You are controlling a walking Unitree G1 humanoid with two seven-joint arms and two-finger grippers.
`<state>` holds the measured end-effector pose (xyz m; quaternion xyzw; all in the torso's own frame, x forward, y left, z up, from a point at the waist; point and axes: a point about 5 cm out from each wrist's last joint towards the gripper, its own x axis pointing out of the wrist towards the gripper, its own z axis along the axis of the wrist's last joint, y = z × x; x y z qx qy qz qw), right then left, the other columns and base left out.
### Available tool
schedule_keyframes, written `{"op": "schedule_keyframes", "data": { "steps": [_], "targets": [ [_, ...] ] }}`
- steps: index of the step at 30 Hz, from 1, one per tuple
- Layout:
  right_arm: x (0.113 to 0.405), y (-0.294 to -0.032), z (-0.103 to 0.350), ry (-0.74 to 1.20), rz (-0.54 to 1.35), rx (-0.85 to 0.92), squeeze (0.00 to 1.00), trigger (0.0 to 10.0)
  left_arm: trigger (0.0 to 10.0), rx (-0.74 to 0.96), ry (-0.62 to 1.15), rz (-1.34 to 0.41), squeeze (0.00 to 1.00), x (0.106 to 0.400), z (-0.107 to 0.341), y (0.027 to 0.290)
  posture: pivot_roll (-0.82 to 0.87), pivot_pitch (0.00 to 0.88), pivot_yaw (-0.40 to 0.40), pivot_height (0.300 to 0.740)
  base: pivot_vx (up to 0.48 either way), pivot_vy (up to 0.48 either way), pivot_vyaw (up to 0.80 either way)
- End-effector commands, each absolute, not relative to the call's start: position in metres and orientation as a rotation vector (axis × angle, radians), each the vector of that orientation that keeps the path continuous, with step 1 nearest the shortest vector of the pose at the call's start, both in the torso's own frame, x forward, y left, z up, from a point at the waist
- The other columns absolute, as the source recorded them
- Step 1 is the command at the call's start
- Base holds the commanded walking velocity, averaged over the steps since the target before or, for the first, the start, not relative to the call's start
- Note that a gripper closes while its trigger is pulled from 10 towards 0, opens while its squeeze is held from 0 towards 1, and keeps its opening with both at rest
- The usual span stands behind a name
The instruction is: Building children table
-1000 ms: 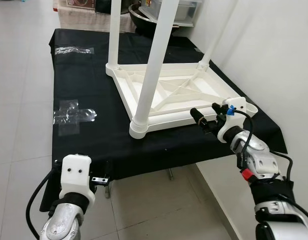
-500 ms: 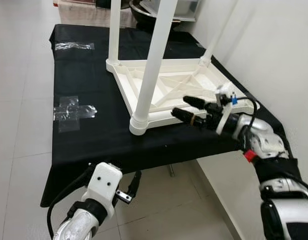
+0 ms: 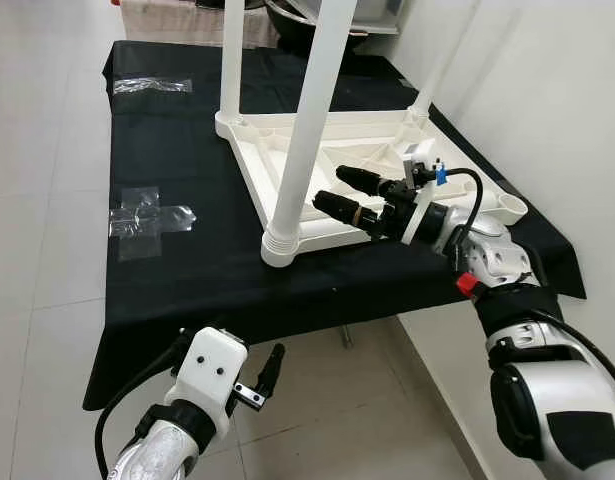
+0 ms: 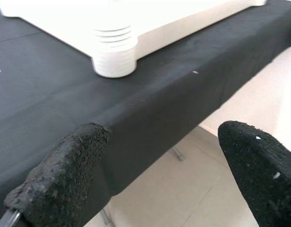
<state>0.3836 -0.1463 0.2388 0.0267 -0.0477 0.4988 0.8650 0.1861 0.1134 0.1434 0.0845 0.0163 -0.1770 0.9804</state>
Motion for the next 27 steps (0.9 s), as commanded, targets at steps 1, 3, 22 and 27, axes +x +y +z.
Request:
{"op": "schedule_keyframes", "data": {
  "steps": [1,3,22,27],
  "targets": [
    [0.387,-0.144,0.241,-0.113,1.040,0.056,0.00,10.0,10.0,0.178,0.020,-0.375,0.00,0.182,0.145,0.110,0.17,0.187,-0.191,0.740,0.000,0.000,0.00],
    [0.387,-0.142,0.241,-0.115,1.042,0.057,0.00,10.0,10.0,0.178,0.020,-0.376,0.00,0.182,0.145,0.110,0.17,0.187,-0.191,0.740,0.000,0.000,0.00],
    [0.389,-0.091,0.248,-0.160,1.155,0.087,0.00,10.0,10.0,0.178,0.014,-0.366,0.00,0.183,0.145,0.110,0.17,0.185,-0.193,0.740,0.000,0.000,0.00],
    [0.388,-0.076,0.245,-0.154,1.180,0.083,0.00,10.0,10.0,0.176,0.008,-0.339,0.00,0.184,0.146,0.112,0.17,0.185,-0.193,0.740,0.000,0.000,0.00]
  ]
}}
